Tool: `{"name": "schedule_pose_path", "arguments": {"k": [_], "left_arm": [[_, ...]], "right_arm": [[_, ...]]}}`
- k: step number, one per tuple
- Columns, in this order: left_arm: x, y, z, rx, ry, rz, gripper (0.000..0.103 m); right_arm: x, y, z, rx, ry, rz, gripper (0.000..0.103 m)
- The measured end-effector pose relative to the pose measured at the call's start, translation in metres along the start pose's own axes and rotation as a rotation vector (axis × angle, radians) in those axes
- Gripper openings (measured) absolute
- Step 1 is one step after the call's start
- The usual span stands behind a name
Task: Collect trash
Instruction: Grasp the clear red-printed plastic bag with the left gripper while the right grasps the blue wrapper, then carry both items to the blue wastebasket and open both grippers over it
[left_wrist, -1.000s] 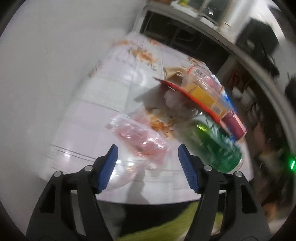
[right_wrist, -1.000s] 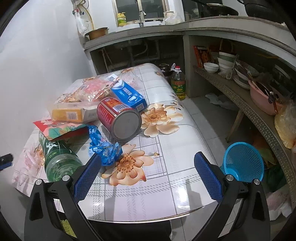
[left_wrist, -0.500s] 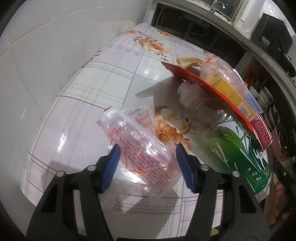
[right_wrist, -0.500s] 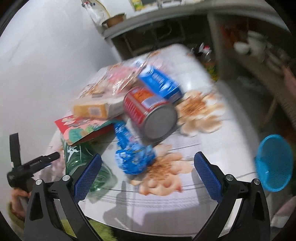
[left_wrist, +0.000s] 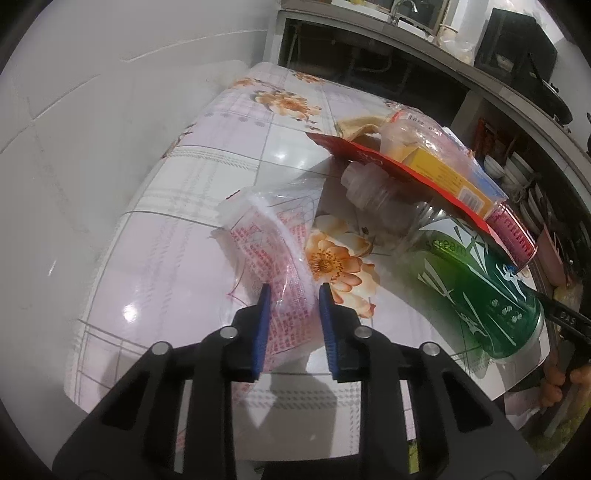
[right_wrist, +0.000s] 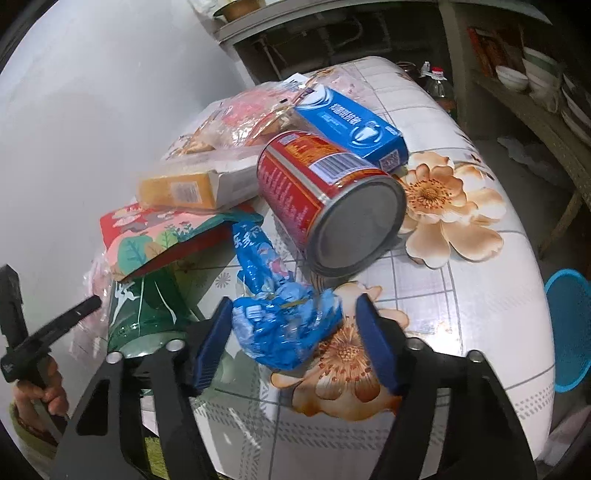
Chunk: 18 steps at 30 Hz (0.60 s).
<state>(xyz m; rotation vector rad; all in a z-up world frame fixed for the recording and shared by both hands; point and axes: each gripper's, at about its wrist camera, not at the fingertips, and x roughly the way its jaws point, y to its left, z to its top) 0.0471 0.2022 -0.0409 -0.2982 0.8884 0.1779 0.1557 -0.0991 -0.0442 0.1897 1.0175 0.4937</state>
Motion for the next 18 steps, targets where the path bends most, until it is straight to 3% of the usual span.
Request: {"name": "schedule_pose_path", "arguments": {"k": [2,5,14,18], "left_arm": [[-0.005,0.004,-0.002,-0.011,-0.008,0.003,0.020],[-0.014,0.006,-0.004,-0.018,-0.023,0.011,0.019],[-0.066,0.005,-0.009,0.004,-0.107,0.033,0.019],[-0.094,-0.010,-0.006,0.038,-0.149,0.001,0.019]], "right_arm": [[0.001,0.002,-0.001,-0.014,0.009,0.001,0.043],[-0.001,0.002,-0.005,-0.016,0.010,0.000,0.037],[-0.031,-0.002,-0.025,-0.018,-0.040,0.013,0.032],[-0.051,-0.012,-0.033,0.010,-0.078,0.028,0.031]]}}
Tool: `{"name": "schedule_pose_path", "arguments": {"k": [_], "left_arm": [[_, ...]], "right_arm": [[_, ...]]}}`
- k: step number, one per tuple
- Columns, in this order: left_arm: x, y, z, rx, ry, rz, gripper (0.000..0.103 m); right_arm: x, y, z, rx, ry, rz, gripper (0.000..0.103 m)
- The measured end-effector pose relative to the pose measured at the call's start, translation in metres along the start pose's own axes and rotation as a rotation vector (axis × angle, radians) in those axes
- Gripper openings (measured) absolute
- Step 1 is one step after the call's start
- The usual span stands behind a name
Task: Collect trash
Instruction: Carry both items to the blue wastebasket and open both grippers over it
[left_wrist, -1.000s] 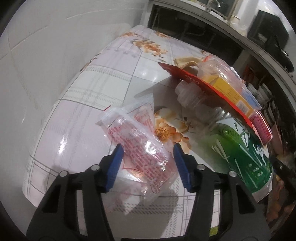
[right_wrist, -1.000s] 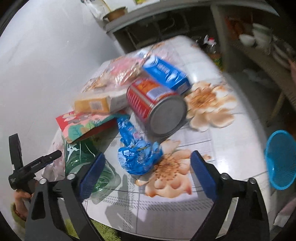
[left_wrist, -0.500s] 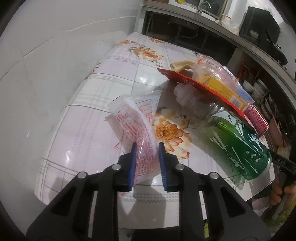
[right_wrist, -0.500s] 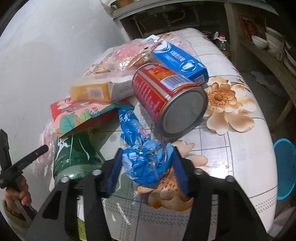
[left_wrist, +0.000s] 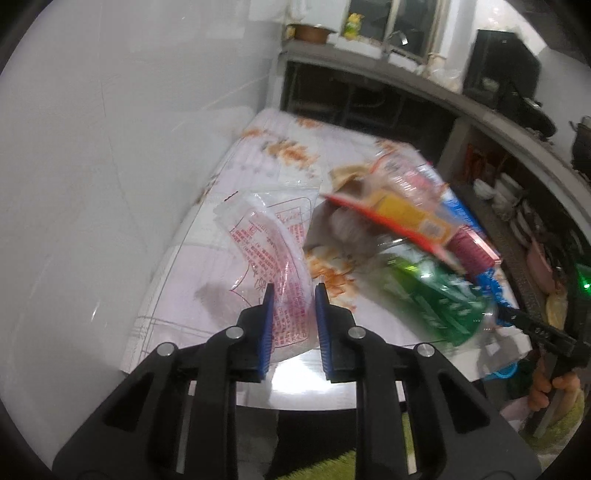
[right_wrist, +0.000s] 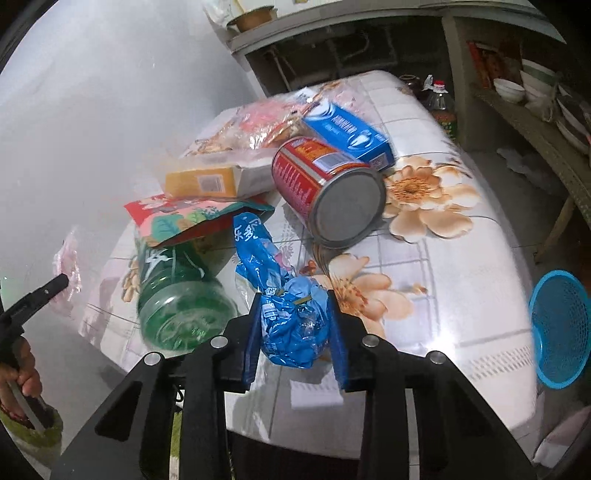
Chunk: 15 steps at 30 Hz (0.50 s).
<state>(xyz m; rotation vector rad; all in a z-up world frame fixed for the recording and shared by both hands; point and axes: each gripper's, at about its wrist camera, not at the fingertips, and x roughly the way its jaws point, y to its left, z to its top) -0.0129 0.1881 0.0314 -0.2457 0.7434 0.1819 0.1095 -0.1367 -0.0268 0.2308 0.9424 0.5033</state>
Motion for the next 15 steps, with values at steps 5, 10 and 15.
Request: {"name": "schedule_pose_path", "arguments": {"k": [5,10,15], "left_arm": [[-0.021,-0.049,0.019,0.077,-0.052,-0.151,0.019],[-0.010,-0.136,0.033,0.212,-0.033,-0.351,0.019],[0.018,-0.263,0.031,0.394,0.094,-0.599,0.019]], "right_arm": [[-0.044,-0.022,-0.008,0.062,-0.090,0.025,0.031],[-0.098,-0.072,-0.021,0.184,-0.215,-0.053,0.031],[-0.141,-0.150,-0.053,0.420,-0.307,-0.165,0.031]]}}
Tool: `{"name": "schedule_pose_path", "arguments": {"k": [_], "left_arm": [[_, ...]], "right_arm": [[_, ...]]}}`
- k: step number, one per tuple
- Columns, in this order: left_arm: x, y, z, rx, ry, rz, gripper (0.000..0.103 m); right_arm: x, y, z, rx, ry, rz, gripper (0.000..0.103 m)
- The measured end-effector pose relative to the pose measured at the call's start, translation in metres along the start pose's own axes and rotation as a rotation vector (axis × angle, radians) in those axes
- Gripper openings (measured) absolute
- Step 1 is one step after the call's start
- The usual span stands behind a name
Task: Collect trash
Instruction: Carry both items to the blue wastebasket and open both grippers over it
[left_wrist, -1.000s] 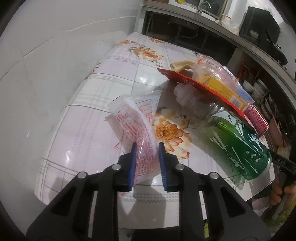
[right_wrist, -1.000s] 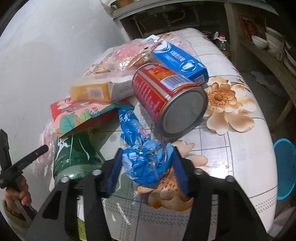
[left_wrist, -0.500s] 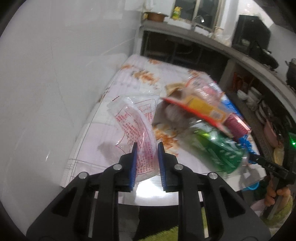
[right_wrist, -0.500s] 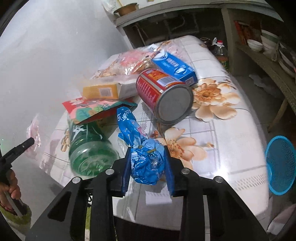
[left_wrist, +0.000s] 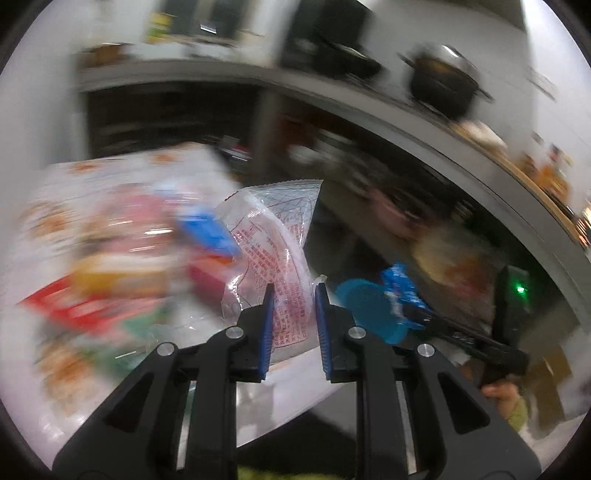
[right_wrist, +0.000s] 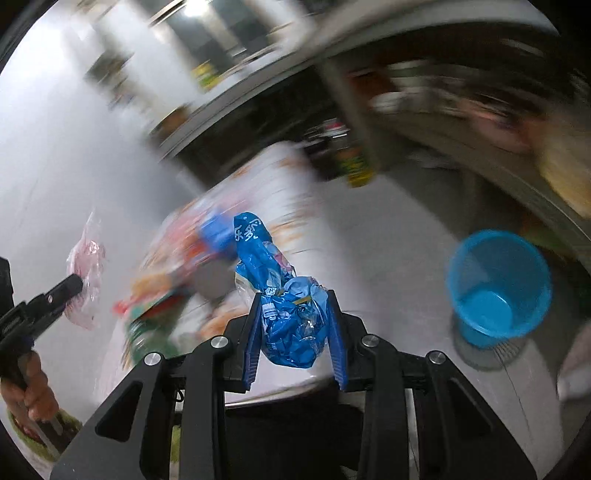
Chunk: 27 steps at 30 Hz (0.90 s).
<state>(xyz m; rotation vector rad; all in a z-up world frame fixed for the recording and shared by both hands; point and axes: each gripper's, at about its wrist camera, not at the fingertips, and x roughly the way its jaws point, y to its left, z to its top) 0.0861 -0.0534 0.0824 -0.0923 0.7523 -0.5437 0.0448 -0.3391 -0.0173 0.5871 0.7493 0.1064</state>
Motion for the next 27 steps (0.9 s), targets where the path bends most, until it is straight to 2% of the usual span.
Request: {"name": "schedule_pose_path", "arguments": {"k": [2,4,7,14,19,21,22,23,25,27], "left_arm": [[0.034,-0.027,0.013,0.024,0.073,-0.060,0.019],[0.075,-0.054,0.026,0.036,0.161,-0.166,0.020],[0.139,-0.090,0.036,0.079,0.280,-0.225,0.020],[0.266,-0.153,0.033,0.174,0.491,-0.244,0.021],[0.331,-0.170,0.030,0.172,0.559,-0.226,0.023],[0.355,-0.176,0.027,0.185,0.586,-0.242,0.026],[0.371,-0.179,0.024,0.207,0.612,-0.242,0.035],[0.383,-0.179,0.020,0.222,0.631,-0.235,0.044],[0.407,-0.177,0.015,0.222,0.649,-0.195,0.054],[0.421,-0.174,0.014,0.193,0.669,-0.157,0.057]], "right_arm": [[-0.007,-0.042,0.002,0.115,-0.020,-0.089,0.031],[-0.012,-0.083,0.002,0.228,-0.029,-0.155,0.031],[-0.011,-0.124,0.001,0.324,-0.035,-0.220,0.031],[0.028,-0.195,0.012,0.493,-0.028,-0.284,0.032],[0.065,-0.237,0.029,0.547,-0.037,-0.319,0.034],[0.081,-0.247,0.034,0.549,-0.054,-0.348,0.043],[0.091,-0.254,0.036,0.550,-0.056,-0.372,0.056],[0.103,-0.263,0.035,0.556,-0.049,-0.407,0.062],[0.115,-0.276,0.028,0.576,-0.036,-0.444,0.062],[0.120,-0.284,0.018,0.623,-0.028,-0.448,0.062]]}}
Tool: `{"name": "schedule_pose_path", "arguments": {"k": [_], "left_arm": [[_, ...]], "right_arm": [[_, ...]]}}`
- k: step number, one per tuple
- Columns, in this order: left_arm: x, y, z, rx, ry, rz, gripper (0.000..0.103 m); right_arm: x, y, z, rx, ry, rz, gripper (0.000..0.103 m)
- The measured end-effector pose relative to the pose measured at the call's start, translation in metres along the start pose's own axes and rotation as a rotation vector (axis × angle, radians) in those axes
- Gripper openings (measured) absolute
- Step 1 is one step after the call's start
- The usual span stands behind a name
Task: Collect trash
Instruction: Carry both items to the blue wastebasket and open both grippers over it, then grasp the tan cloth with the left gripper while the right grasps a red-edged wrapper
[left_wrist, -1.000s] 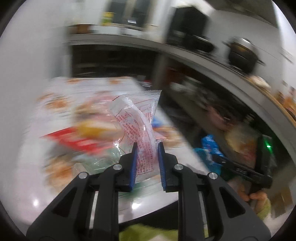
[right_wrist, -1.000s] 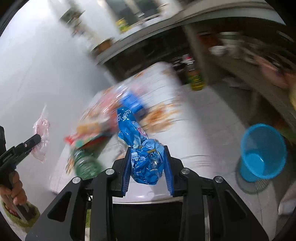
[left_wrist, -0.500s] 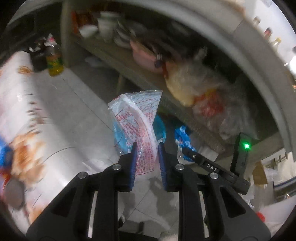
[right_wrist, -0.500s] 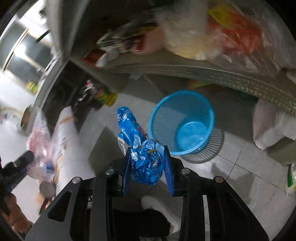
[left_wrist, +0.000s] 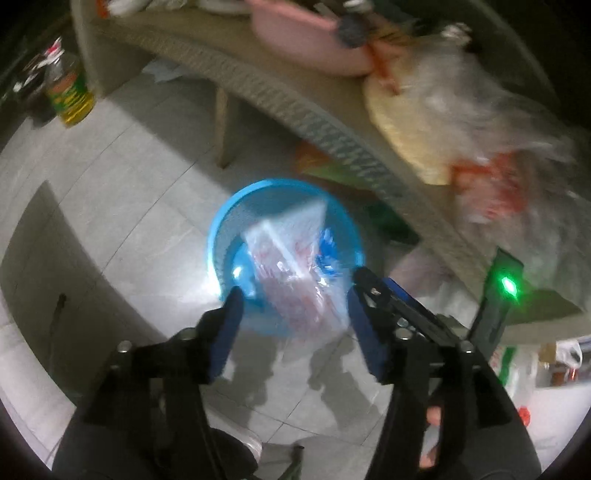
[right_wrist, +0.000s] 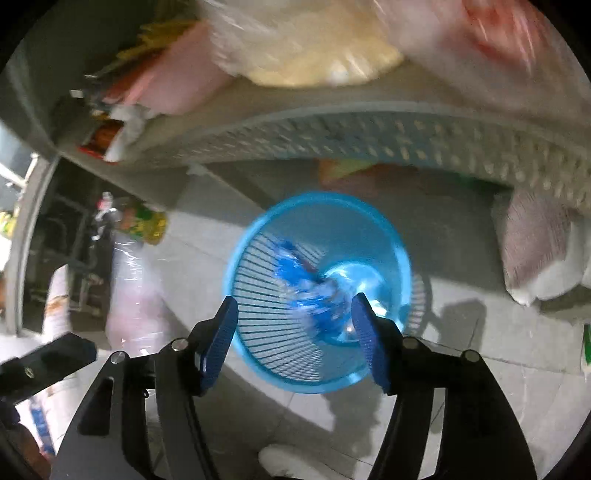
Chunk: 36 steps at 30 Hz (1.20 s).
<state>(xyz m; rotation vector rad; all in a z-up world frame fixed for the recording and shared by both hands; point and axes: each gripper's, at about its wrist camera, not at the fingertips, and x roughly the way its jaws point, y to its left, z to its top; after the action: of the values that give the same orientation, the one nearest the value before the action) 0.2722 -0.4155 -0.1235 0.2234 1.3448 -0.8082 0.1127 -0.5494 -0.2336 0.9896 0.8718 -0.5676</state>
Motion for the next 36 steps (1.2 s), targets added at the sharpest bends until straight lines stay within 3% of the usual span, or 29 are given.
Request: {"name": "schedule_pose_path", "arguments": {"k": [3,8,12,14,20,24,29,33,36], "left_arm": [[0.002,0.008,-0.005,-0.028,0.008,-0.029,0.063],[-0.016,0.005,-0.012,0.020,-0.040,0.002,0.067],[-0.057,-0.004,-0.024,0.060,-0.136,-0.020,0.074],[-0.079,-0.005,-0.033,0.065,-0.180,-0.025,0.077],[-0.161,0.007,-0.091,0.040,-0.334,-0.066,0.077],[-0.216,0.033,-0.139,-0.010,-0.433,-0.060,0.077],[-0.278,0.080,-0.209,-0.096,-0.566,0.020,0.078],[-0.321,0.119,-0.264,-0.169,-0.663,0.091,0.080],[-0.354,0.155,-0.303,-0.254,-0.738,0.183,0.083]], "right_arm": [[0.003,-0.012,-0.013,0.019,0.014,-0.003,0.065],[-0.010,-0.023,-0.030,-0.004,0.021,-0.021,0.065],[-0.031,-0.013,-0.037,-0.071,0.017,-0.026,0.066],[-0.047,-0.003,-0.040,-0.131,0.006,-0.032,0.072],[-0.104,0.049,-0.058,-0.356,-0.166,-0.077,0.090],[-0.133,0.102,-0.075,-0.516,-0.237,-0.095,0.096],[-0.167,0.179,-0.111,-0.752,-0.351,-0.099,0.096],[-0.185,0.223,-0.145,-0.892,-0.372,0.006,0.096],[-0.199,0.249,-0.167,-0.955,-0.324,0.185,0.096]]}}
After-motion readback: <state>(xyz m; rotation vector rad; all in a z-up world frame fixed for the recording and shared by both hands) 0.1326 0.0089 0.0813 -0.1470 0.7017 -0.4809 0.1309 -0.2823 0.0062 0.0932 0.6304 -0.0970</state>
